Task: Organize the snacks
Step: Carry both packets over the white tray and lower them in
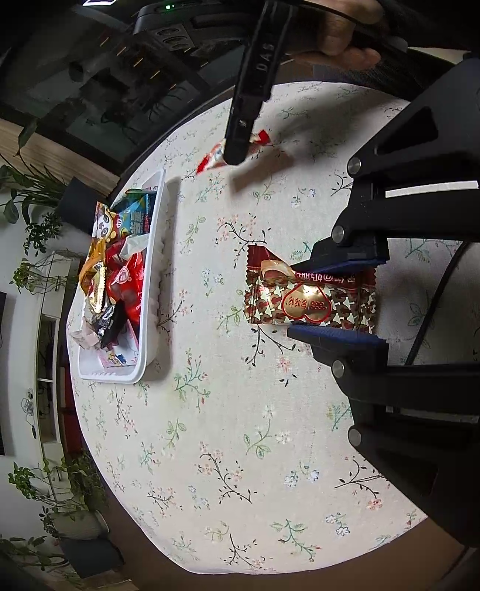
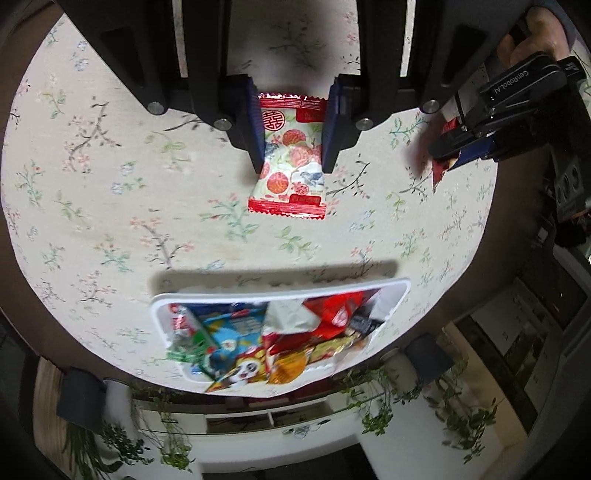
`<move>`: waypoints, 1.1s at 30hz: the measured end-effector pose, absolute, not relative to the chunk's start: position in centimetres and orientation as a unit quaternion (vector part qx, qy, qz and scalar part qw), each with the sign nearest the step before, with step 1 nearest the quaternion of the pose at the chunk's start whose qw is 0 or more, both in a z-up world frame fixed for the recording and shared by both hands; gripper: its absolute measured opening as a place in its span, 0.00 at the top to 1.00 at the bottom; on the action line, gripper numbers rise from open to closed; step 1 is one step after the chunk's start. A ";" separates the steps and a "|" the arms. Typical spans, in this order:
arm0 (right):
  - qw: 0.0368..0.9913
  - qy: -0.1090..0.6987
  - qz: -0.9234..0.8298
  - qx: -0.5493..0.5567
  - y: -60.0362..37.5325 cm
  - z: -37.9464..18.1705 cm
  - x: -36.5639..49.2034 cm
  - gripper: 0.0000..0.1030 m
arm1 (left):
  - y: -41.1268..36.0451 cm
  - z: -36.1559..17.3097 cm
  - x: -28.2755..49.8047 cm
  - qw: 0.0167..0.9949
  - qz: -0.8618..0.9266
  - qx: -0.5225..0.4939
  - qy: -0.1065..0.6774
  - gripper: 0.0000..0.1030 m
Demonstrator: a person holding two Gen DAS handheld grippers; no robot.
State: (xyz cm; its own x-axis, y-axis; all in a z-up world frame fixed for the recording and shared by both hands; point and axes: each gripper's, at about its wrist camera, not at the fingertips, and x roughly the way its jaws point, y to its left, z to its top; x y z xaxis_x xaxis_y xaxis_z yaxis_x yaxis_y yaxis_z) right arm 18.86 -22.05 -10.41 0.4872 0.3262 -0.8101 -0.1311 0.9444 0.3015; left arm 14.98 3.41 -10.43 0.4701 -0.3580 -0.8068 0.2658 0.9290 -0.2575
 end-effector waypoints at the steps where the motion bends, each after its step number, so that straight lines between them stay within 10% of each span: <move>1: 0.858 0.485 0.131 0.105 -22.5 -10.1 18.8 0.71 | 3.4 -10.2 15.0 0.857 -0.183 -0.048 0.480 0.78; 33: 0.893 0.405 0.159 0.120 -25.0 1.9 32.8 0.70 | 1.2 1.2 35.4 0.886 -0.197 -0.045 0.418 0.78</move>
